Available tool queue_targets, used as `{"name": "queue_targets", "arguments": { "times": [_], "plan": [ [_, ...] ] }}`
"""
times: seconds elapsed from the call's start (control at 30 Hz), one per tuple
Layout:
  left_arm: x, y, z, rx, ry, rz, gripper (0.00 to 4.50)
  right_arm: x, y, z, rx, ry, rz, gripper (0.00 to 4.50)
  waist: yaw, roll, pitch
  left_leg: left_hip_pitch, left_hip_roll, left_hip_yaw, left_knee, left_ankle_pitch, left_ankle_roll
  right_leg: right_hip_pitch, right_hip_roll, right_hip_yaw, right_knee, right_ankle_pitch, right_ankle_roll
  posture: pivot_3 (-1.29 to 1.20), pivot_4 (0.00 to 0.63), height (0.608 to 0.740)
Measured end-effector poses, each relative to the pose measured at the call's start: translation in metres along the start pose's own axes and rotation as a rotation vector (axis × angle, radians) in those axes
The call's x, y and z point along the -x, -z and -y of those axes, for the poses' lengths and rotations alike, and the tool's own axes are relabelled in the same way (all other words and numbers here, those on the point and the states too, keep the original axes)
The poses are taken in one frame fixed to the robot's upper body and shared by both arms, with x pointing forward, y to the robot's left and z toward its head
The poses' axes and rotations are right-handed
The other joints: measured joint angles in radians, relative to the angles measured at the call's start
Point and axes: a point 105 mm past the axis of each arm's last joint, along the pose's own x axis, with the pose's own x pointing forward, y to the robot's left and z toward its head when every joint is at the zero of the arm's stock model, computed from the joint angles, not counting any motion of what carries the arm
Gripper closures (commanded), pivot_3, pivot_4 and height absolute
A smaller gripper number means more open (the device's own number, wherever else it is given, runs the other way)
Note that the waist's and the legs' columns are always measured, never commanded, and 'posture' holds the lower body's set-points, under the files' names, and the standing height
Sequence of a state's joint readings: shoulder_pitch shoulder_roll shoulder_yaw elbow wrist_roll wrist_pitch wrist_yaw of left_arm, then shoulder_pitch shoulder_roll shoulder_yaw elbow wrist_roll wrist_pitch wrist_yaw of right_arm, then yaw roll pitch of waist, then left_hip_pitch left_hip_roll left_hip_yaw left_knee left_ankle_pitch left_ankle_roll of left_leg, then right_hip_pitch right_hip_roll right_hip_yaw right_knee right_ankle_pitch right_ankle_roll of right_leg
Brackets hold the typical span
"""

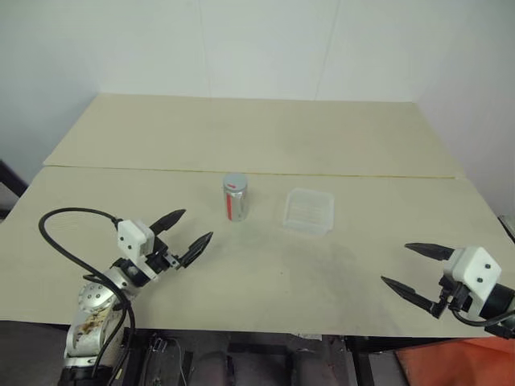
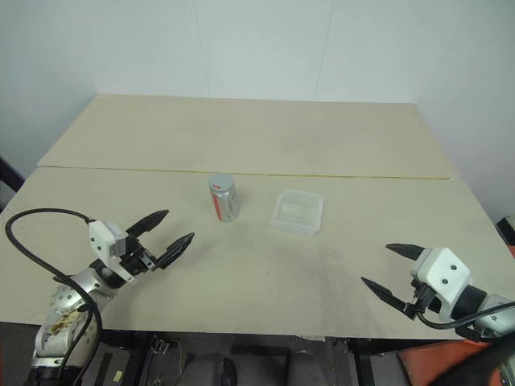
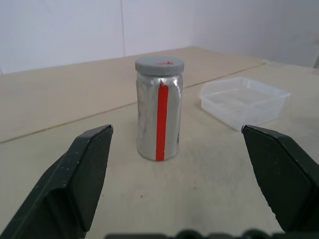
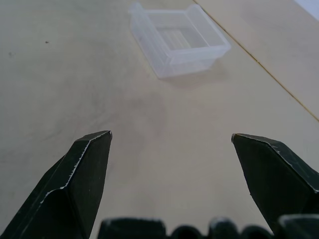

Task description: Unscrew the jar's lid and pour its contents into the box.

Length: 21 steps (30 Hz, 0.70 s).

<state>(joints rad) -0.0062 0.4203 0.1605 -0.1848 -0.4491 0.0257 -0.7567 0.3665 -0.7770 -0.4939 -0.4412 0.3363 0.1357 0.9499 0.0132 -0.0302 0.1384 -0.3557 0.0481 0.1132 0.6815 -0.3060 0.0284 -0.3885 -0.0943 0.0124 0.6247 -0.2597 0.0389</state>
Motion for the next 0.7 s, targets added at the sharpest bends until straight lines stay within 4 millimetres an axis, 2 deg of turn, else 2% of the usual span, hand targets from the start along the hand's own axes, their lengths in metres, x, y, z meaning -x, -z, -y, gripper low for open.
{"name": "queue_targets", "arguments": {
  "times": [0.17,0.33,0.57,0.7],
  "plan": [
    [-0.026,0.007,0.003,-0.031,-0.007,0.006,0.0,-0.007,-0.003,-0.002,-0.002,-0.007,0.022,0.01,-0.004,0.0,0.0,0.0,0.0,0.0,0.0,0.0,0.0,0.0,0.0,0.0,0.0,0.0,0.0,0.0,0.15,0.74],
    [-0.049,0.023,-0.004,-0.049,-0.108,0.001,0.0,-0.013,-0.008,-0.002,0.001,0.014,0.052,0.01,-0.002,0.0,0.0,-0.001,-0.001,0.0,0.0,0.0,0.0,0.0,0.0,0.0,0.0,0.0,0.001,0.0,0.15,0.74],
    [-0.065,0.04,-0.004,-0.008,-0.141,-0.011,0.0,-0.014,-0.009,-0.008,-0.006,0.038,0.058,0.01,-0.001,0.0,0.0,-0.002,-0.001,-0.001,0.001,0.0,0.0,-0.001,0.0,-0.001,-0.001,0.0,0.001,0.0,0.15,0.74],
    [-0.072,0.039,-0.001,-0.015,-0.132,0.006,0.0,-0.015,-0.011,-0.01,-0.002,0.052,0.065,0.01,-0.003,0.0,0.0,-0.002,-0.001,-0.001,0.001,0.0,0.0,-0.001,0.0,-0.001,-0.001,0.001,0.001,0.0,0.15,0.74]
  ]
}}
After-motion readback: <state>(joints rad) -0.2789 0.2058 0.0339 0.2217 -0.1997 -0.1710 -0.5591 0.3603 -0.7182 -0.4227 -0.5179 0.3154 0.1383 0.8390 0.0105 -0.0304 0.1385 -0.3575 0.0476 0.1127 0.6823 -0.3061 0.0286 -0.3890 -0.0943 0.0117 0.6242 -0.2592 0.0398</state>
